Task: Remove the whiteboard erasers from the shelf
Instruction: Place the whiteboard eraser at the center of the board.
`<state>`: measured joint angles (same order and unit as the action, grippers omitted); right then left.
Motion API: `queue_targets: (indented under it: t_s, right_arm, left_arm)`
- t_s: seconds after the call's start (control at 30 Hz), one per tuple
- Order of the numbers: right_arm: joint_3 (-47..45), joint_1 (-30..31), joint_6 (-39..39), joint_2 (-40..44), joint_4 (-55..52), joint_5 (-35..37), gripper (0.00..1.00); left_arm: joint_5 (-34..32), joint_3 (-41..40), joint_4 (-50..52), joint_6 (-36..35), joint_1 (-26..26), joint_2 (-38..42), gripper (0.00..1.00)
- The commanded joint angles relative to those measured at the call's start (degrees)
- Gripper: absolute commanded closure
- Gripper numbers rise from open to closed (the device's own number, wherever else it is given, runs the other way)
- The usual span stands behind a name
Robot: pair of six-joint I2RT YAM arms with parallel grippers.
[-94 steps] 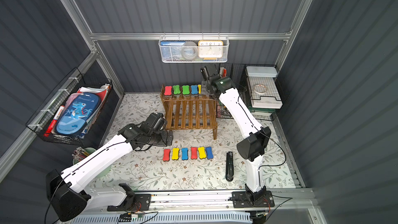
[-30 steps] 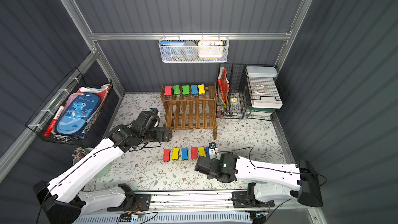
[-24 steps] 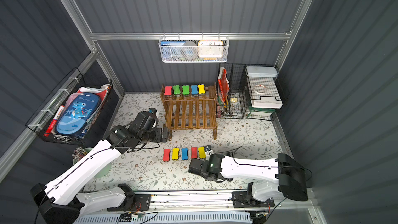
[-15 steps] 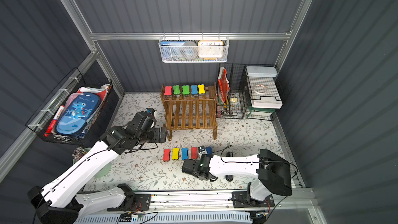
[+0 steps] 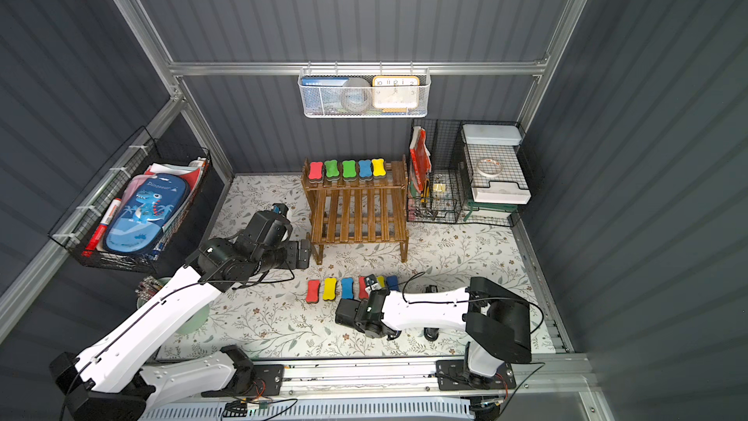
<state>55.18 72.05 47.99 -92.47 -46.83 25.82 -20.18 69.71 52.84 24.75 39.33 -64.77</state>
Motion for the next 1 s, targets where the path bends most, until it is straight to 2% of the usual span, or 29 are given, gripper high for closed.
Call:
queue_targets:
  t_s: [0.0,0.23,0.37,0.47,0.57,0.7,0.97]
  right_arm:
    - [1.72,-0.07,-1.70,1.70,1.29,0.95,0.64]
    - [7.06,-1.06,-4.51,13.02,-1.85,6.50,0.59]
    - [14.37,-8.42,-10.62,18.69,-1.49,2.29,0.56]
    - [21.61,-14.96,-15.41,19.14,-0.96,-2.20,0.56]
    - [31.14,-20.12,-19.78,16.23,-1.92,-3.49,0.56]
    - [45.28,-26.38,-23.82,8.06,-3.98,-7.05,0.54]
    - [68.32,-35.23,-26.06,-10.88,-8.34,-11.01,0.49]
  left_arm:
    - [-0.84,0.44,1.83,-1.01,-0.30,1.29,0.01]
    - [0.45,-1.12,1.61,-0.45,-0.26,2.18,0.01]
    - [2.97,-4.81,-0.78,-0.05,-0.25,3.66,0.01]
    - [5.24,-7.49,-2.52,0.39,-0.24,4.46,0.01]
    - [6.35,-8.97,-2.74,0.39,-0.23,4.33,0.01]
    - [6.63,-9.05,-2.39,0.29,-0.23,4.06,0.01]
    - [6.22,-8.38,-1.52,-0.17,-0.31,4.78,0.01]
